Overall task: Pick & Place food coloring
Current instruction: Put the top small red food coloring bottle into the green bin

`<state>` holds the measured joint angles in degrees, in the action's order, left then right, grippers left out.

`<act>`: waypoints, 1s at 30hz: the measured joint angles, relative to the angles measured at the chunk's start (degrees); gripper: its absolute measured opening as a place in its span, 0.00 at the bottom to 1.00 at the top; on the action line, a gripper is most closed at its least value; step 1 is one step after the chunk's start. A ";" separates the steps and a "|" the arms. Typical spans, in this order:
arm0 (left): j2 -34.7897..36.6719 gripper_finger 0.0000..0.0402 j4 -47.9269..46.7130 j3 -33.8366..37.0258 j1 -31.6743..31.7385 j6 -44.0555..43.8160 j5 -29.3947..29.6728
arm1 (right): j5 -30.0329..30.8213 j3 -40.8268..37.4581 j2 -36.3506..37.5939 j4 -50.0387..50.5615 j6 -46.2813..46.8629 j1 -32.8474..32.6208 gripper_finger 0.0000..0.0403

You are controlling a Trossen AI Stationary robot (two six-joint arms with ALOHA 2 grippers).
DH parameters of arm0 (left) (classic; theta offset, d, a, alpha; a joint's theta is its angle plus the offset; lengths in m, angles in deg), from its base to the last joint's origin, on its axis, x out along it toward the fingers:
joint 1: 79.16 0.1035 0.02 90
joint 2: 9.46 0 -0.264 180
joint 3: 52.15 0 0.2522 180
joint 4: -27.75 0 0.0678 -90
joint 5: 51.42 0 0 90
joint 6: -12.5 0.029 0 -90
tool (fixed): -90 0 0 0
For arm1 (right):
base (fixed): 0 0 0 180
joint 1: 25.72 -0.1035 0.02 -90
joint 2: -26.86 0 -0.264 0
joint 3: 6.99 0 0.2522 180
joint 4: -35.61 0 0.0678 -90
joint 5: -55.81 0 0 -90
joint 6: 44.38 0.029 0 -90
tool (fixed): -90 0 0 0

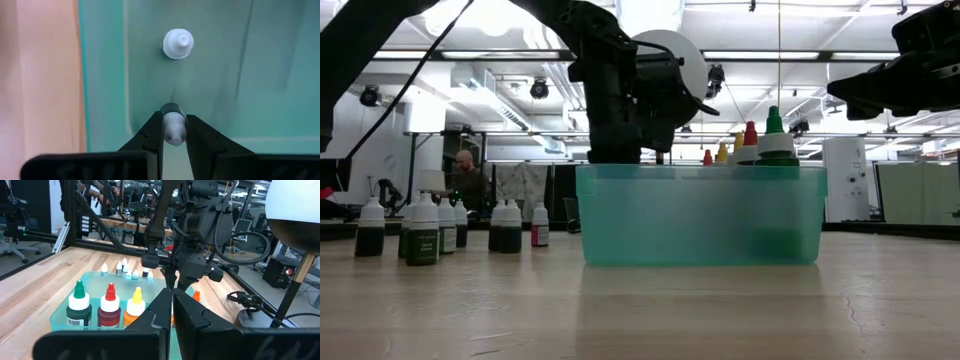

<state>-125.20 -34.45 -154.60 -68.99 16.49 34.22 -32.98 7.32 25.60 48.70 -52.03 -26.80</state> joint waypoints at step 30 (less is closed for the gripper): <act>0.05 0.19 0.96 0.02 0.00 0.35 1.24 | -0.02 -0.02 0.00 -0.02 -0.02 -0.02 0.02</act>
<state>-125.15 -33.48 -154.58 -68.98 16.84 35.46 -33.00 7.31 25.61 48.69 -52.05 -26.82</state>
